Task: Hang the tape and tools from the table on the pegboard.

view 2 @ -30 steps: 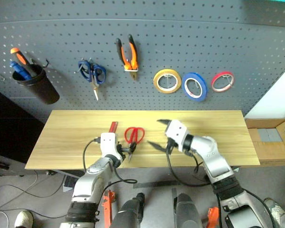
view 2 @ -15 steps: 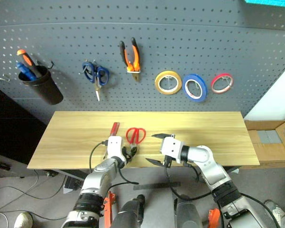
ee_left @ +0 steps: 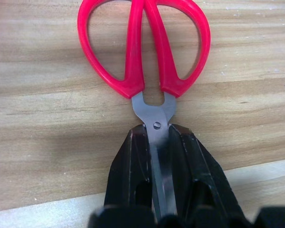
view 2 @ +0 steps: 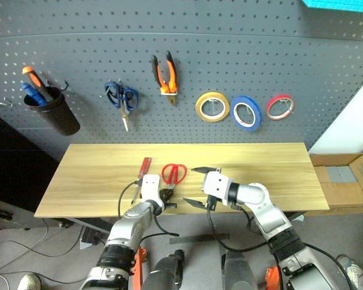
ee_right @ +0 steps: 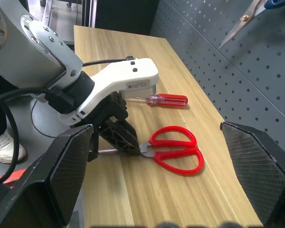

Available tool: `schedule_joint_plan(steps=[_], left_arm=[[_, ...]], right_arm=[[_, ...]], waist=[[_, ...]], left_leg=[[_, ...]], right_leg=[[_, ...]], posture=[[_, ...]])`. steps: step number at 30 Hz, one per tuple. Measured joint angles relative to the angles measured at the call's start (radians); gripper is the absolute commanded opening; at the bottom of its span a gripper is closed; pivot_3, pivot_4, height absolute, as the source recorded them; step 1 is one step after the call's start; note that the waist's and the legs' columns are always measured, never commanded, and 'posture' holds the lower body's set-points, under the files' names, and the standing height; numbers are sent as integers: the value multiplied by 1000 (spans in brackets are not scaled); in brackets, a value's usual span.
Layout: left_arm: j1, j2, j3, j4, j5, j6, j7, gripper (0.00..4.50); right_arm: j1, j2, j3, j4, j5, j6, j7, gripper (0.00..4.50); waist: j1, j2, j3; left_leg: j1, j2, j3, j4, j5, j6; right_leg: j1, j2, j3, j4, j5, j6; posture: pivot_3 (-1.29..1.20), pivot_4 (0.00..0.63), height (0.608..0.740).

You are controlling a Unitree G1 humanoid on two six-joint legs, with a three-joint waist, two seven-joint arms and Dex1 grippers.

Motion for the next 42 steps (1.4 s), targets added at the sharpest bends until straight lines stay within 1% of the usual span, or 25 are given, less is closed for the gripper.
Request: schedule_joint_plan(steps=[2, 4, 6, 7, 8, 10, 13, 16, 17, 19, 20, 23, 30, 38, 42], left_arm=[[46, 26, -25, -66, 25, -1, -12, 249], [128, 73, -55, -195, 62, -6, -15, 249], [183, 111, -64, -285, 96, -18, -9, 249], [223, 137, -64, -335, 120, -32, -6, 249], [282, 184, -63, -399, 154, -66, 2, 249], [338, 238, -44, -460, 199, -108, 14, 249], [381, 293, -10, -529, 240, -179, 24, 249], [386, 328, 26, -569, 259, -259, 28, 249], [383, 338, 33, -572, 261, -279, 27, 249], [354, 391, 40, -547, 270, -342, 10, 249], [313, 429, 48, -511, 276, -380, 2, 249], [206, 467, 85, -424, 277, -442, -4, 249], [63, 473, 111, -285, 261, -519, -15, 249], [-4, 457, 113, -220, 214, -516, -57, 249], [-19, 430, 116, -198, 168, -471, -78, 249]], right_arm=[[-4, 2, -21, -13, 18, 22, -1, 4500], [-10, 2, -51, -67, 47, 60, -5, 4500], [-23, 9, -65, -112, 71, 94, -12, 4500], [-28, 20, -70, -139, 81, 112, -20, 4500], [-30, 37, -81, -174, 99, 137, -32, 4500], [-36, 48, -104, -208, 119, 167, -51, 4500], [-50, 75, -119, -227, 144, 196, -77, 4500], [-82, 105, -123, -232, 154, 206, -98, 4500], [-88, 110, -124, -233, 155, 207, -104, 4500], [-106, 127, -130, -232, 155, 207, -118, 4500], [-120, 139, -133, -227, 155, 205, -128, 4500], [-140, 157, -133, -212, 155, 195, -133, 4500], [-162, 161, -142, -174, 153, 174, -149, 4500], [-162, 157, -143, -171, 152, 173, -159, 4500], [-162, 152, -144, -171, 152, 173, -170, 4500]], waist=[[-3, 0, -1], [-9, 1, -1], [-9, 1, -3], [-12, 1, -6], [-17, 0, -10], [-14, 4, -18], [1, 5, -30], [10, 6, -44], [12, 5, -48], [16, 5, -53], [20, 5, -55], [24, 6, -65], [21, 5, -74], [-1, 5, -85], [-14, 5, -92]], left_leg=[[0, 0, 0, 0, 0, 0], [0, 1, 0, -1, 0, 0], [0, 1, -1, -1, 0, 0], [0, 2, 0, -2, 0, 0], [0, 3, 0, -2, 0, 0], [0, 3, -1, -2, 0, 0], [0, 3, -1, -2, -1, 0], [0, 2, -1, -2, -2, -3], [0, 3, -1, -2, -2, -3], [0, 2, -1, -2, -1, -2], [0, 1, -1, -2, -1, -1], [0, 0, -1, -2, 0, -1], [0, -1, 0, -2, 0, 0], [0, -1, -1, -2, 0, 0], [1, -1, -1, -2, 0, 0]], right_leg=[[-1, 0, 1, 0, 0, 0], [-2, 0, 1, 1, 0, 0], [-2, 0, 1, 0, 0, -1], [-2, 0, 1, 0, 0, -1], [-2, 0, 1, 0, 0, -1], [-2, -1, 1, 0, 0, -1], [-2, -1, 0, -2, 0, -1], [-1, -1, 0, -3, 0, -1], [-1, -1, 0, -3, 0, -1], [-1, -1, -1, -3, 1, -2], [-2, 0, -2, -2, 1, -2], [-2, 2, -2, -2, 1, -3], [-2, 2, -1, -2, 2, -3], [-2, 2, -1, -1, 2, -3], [-1, 2, -1, 0, 2, -3]], posture=[[-209, 169, 740], [-201, 158, 740], [-191, 151, 740], [-187, 148, 740], [-182, 145, 740], [-168, 135, 740], [-154, 121, 740], [-140, 109, 740], [-135, 103, 740], [-131, 100, 740], [-132, 93, 740], [-137, 87, 740], [-152, 77, 740], [-168, 72, 740], [-174, 70, 740]])
